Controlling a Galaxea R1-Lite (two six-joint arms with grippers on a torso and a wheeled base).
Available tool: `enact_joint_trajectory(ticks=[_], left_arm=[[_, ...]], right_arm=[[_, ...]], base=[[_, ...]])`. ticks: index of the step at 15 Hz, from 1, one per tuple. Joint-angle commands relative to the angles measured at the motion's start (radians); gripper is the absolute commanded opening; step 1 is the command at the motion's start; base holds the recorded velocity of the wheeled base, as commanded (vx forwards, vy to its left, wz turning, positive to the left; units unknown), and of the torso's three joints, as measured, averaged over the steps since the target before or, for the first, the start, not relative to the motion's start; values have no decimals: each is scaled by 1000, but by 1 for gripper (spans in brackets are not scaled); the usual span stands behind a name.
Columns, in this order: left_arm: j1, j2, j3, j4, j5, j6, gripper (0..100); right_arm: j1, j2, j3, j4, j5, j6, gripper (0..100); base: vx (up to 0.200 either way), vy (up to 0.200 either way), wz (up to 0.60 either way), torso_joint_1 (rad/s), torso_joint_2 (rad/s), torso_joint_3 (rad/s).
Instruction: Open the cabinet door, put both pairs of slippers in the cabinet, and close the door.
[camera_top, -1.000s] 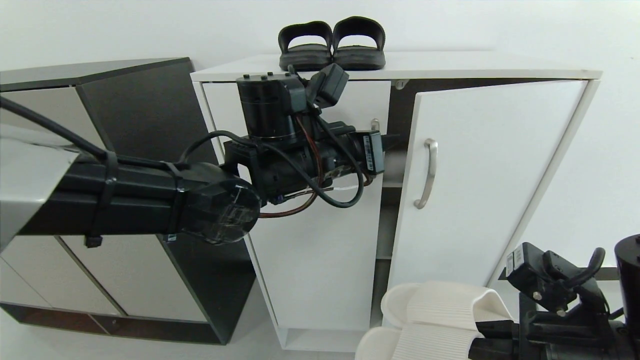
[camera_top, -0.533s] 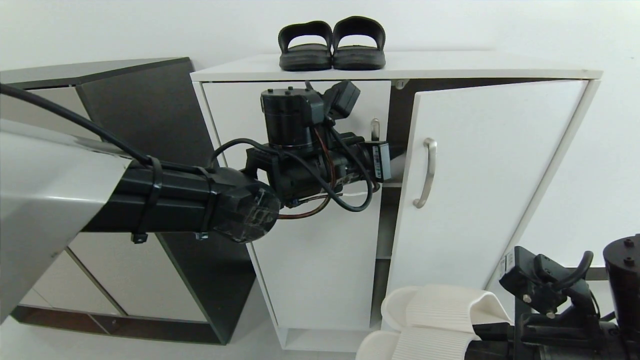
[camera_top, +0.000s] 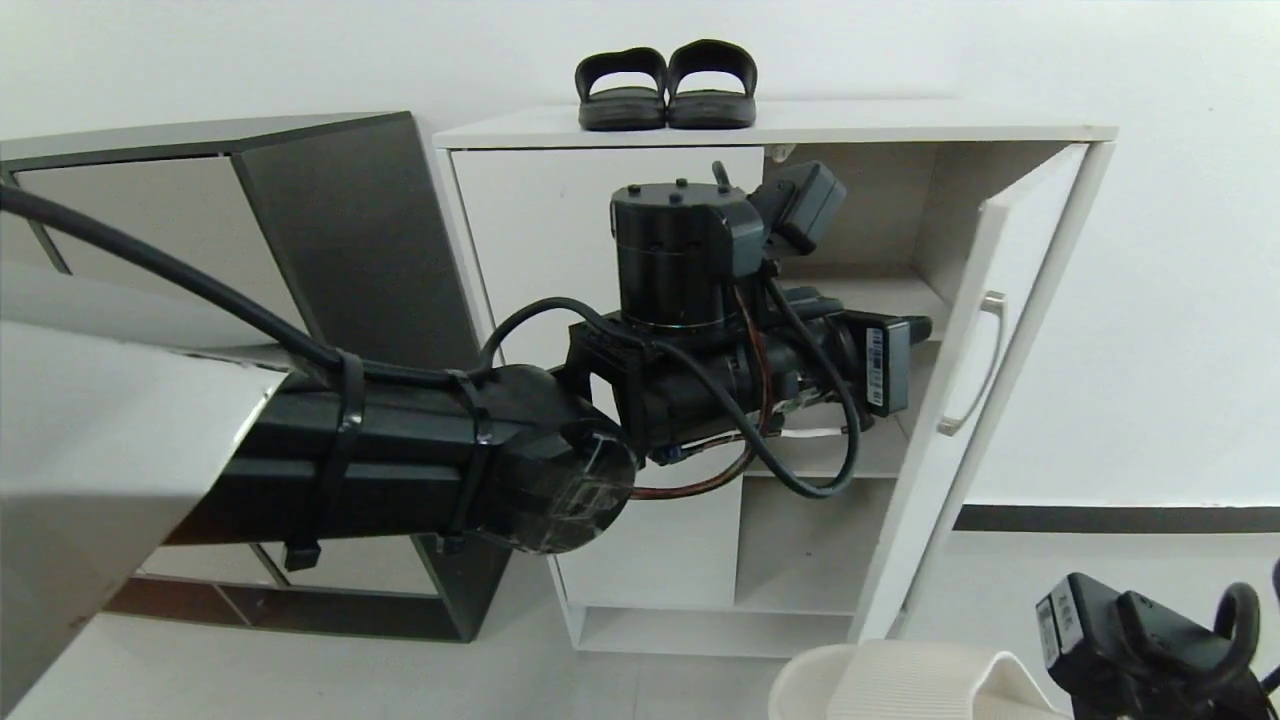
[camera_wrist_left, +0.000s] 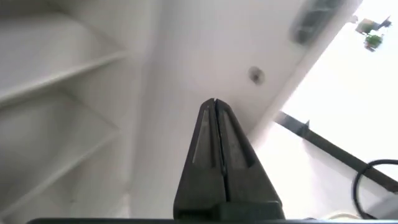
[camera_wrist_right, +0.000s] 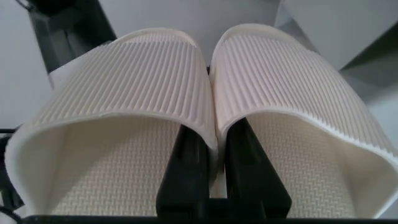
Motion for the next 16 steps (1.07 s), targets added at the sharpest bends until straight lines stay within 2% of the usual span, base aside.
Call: enact_joint_trajectory(ticks=[1, 3, 4, 5, 6, 7, 8, 9, 11, 12, 13, 14, 15, 16], left_arm=[[12, -16, 2, -24, 11, 0, 0], [95, -72, 19, -32, 129, -5, 0], [148, -142, 58, -19, 201, -5, 0], [194, -242, 143, 14, 238, 3, 0], [231, -369, 240, 71, 241, 12, 0], [266, -523, 351, 162, 258, 15, 0], [305, -670, 455, 243, 323, 18, 0], [331, -780, 538, 292, 399, 21, 0], [377, -992, 714, 390, 594, 50, 0], [377, -1083, 786, 449, 711, 55, 0], [392, -1152, 845, 493, 795, 58, 0], [550, -1274, 952, 551, 847, 87, 0], [648, -1362, 1047, 550, 844, 106, 0], [722, -1468, 1142, 547, 846, 124, 0]], right_arm=[[18, -39, -14, -4, -2, 1, 0], [-28, -1, -44, -5, -30, 2, 0], [-48, 44, -73, -5, -119, 10, 0], [-58, 94, -107, -8, -222, 33, 0], [-61, 136, -142, -31, -306, 90, 0], [-61, 179, -168, -83, -384, 147, 0], [-67, 225, -191, -146, -470, 173, 0], [-87, 274, -213, -192, -550, 190, 0], [-115, 378, -239, -298, -702, 194, 0], [-118, 417, -254, -349, -746, 191, 0], [-124, 440, -265, -366, -773, 188, 0], [-150, 467, -280, -369, -822, 188, 0], [-164, 479, -279, -370, -839, 188, 0], [-170, 479, -277, -369, -835, 188, 0]], base=[[0, 0, 0, 0, 0, 0], [0, 0, 0, 0, 0, 0], [0, 0, 0, 0, 0, 0], [0, 0, 0, 0, 0, 0], [0, 0, 0, 0, 0, 0], [0, 0, 0, 0, 0, 0], [0, 0, 0, 0, 0, 0], [0, 0, 0, 0, 0, 0], [0, 0, 0, 0, 0, 0], [0, 0, 0, 0, 0, 0], [0, 0, 0, 0, 0, 0], [0, 0, 0, 0, 0, 0], [0, 0, 0, 0, 0, 0], [0, 0, 0, 0, 0, 0]])
